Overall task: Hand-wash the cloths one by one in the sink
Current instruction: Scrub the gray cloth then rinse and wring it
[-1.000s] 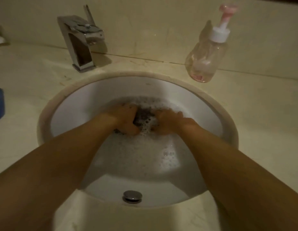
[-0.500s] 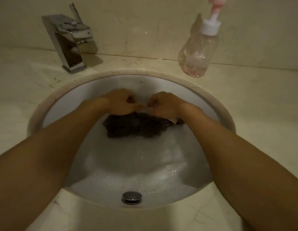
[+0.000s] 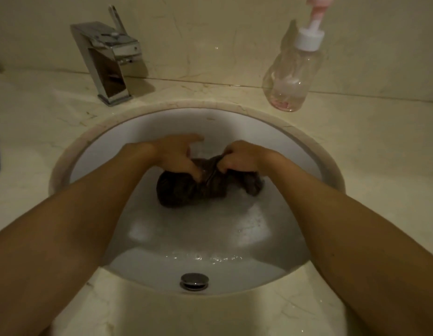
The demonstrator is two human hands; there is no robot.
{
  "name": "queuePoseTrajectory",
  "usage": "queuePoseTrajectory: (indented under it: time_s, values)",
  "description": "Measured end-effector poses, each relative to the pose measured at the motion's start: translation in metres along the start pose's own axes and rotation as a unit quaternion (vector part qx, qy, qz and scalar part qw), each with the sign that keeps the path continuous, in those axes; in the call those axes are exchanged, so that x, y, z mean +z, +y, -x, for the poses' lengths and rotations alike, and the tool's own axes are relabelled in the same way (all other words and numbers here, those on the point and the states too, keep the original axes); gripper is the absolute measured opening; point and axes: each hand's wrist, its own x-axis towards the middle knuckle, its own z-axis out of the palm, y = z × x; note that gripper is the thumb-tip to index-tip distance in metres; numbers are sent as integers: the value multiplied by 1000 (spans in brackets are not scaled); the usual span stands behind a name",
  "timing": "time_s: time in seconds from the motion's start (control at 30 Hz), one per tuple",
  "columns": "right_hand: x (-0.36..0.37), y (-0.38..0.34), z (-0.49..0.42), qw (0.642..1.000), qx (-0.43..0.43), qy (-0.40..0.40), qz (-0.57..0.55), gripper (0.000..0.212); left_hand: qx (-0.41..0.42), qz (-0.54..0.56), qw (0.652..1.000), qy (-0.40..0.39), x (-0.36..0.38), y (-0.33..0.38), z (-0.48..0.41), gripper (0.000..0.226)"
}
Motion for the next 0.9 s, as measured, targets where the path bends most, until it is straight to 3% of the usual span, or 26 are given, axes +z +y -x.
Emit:
queuePoseTrajectory:
  time_s: [0.07, 0.13, 0.2, 0.27, 0.3, 0.33, 0.4, 0.47, 0.5, 0.6, 0.7, 0.77, 0.83, 0.9]
  values:
    - [-2, 5, -1, 985, -13, 97, 142, 50, 30, -44, 986, 160, 0, -7, -3, 91]
    - [-5, 6, -1, 973, -80, 169, 131, 54, 59, -40, 967, 246, 0, -7, -5, 64]
    - [0, 7, -3, 982, -129, 67, 117, 64, 79, -35, 985, 152, 2, -5, -8, 58]
    - [16, 7, -5, 960, -89, -54, 260, 92, 79, -88, 993, 0, 13, 1, -9, 81]
    - [22, 6, -6, 942, -74, -54, 324, 99, 67, -130, 989, -38, 17, 4, -9, 92]
    - [26, 5, -7, 934, -75, -25, 348, 97, 59, -158, 985, -44, 20, 4, -11, 96]
    - [27, -1, -6, 950, -103, 32, 293, 65, 55, -154, 986, -17, 20, 2, -14, 78]
    - [18, -9, 0, 989, -78, 43, 118, 21, 37, -76, 996, -12, 14, 2, -12, 50]
    - [13, -11, 4, 998, -52, 32, 30, 15, 31, -26, 999, -14, 11, 3, -10, 46]
    - [4, -6, 10, 999, -5, 25, -47, 17, 28, 20, 999, 14, 6, 2, -8, 58]
    - [3, 9, -2, 987, -34, 100, 122, 38, 68, -44, 981, 174, 7, -13, -15, 68]
    - [0, 8, -5, 974, -91, 154, 139, 49, 105, -35, 959, 262, 5, -18, -16, 59]
    - [2, 4, -6, 975, -158, 96, 119, 63, 126, -19, 974, 185, 6, -15, -16, 61]
    - [9, 0, -7, 976, -157, -1, 151, 77, 91, -86, 992, 28, 14, -9, -18, 89]
